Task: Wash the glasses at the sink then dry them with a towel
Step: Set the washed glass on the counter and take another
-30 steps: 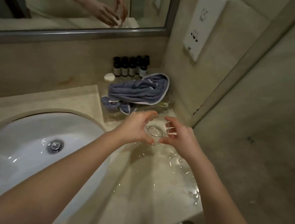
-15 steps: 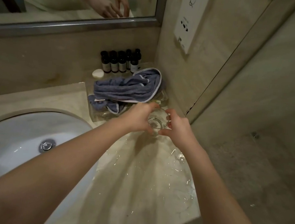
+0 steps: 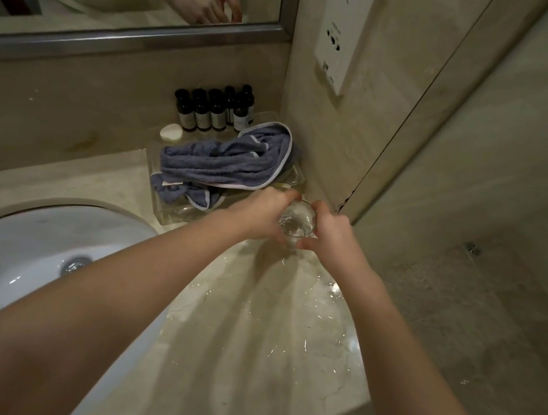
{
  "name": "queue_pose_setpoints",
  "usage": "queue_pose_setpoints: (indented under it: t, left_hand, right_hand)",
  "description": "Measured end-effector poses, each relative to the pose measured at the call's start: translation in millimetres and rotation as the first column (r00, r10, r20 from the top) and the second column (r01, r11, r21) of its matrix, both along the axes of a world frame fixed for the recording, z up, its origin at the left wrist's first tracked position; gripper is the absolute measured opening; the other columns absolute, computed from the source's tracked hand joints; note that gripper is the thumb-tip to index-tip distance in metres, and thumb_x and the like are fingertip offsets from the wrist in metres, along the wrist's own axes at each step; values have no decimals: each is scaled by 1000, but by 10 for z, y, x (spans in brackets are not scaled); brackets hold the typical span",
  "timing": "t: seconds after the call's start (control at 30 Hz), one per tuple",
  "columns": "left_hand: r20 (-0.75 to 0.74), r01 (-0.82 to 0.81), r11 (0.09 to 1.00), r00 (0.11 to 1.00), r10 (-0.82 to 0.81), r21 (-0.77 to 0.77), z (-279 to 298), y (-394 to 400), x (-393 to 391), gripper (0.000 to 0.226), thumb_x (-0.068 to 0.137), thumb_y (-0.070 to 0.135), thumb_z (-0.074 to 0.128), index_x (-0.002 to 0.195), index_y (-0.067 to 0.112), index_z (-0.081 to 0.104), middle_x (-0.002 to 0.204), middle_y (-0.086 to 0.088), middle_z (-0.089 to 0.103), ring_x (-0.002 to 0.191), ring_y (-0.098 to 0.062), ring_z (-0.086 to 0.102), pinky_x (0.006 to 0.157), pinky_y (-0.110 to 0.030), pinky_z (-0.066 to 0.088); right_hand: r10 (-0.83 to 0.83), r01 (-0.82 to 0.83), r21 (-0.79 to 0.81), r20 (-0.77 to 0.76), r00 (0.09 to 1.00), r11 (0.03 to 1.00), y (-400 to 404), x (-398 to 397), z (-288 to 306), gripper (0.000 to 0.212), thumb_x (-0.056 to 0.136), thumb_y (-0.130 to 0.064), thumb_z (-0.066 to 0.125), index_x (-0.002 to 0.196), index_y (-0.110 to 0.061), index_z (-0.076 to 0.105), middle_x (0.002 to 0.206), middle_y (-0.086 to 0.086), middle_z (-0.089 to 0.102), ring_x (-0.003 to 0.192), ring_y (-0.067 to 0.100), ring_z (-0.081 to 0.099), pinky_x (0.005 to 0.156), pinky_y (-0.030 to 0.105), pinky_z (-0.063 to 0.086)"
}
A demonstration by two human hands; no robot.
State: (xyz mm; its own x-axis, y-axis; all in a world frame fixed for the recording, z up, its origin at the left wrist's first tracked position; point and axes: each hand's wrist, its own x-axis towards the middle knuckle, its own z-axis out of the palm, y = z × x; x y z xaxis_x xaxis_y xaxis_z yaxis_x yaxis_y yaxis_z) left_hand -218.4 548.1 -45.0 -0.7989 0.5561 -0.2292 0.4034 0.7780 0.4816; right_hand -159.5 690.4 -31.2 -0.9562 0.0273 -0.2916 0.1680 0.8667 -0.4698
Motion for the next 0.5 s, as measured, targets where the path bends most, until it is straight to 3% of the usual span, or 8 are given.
queue_pose_setpoints:
  t: [0.13, 0.3, 0.5]
  left_hand:
    - [31, 9, 1000, 999, -9, 1, 40, 15, 2, 89, 65, 29, 88, 139, 11, 42, 123, -13, 61, 111, -30, 60, 89, -40, 50]
    - [47, -21, 1000, 999, 21, 5, 62, -15, 22, 90, 67, 23, 86, 144, 12, 40, 125, -13, 60, 113, -28, 58, 88, -31, 48]
    - [29, -4, 991, 1000, 8, -134, 186, -270, 73, 86, 63, 30, 90, 135, 8, 47, 123, -11, 61, 109, -30, 59, 90, -41, 51]
  right_hand:
    - [5, -6, 14, 20, 1000, 1000, 11, -19, 5, 65, 78, -15, 78, 131, -2, 42, 110, 24, 62, 102, 40, 60, 85, 42, 50]
    - [38, -46, 105, 75, 996, 993, -43, -57, 60, 64, 82, -21, 76, 132, -4, 39, 114, 23, 60, 105, 39, 58, 82, 37, 46]
    - [129, -146, 329, 74, 989, 933, -161, 44, 284, 63, 83, -22, 74, 131, 0, 38, 124, 21, 52, 113, 39, 54, 87, 40, 45]
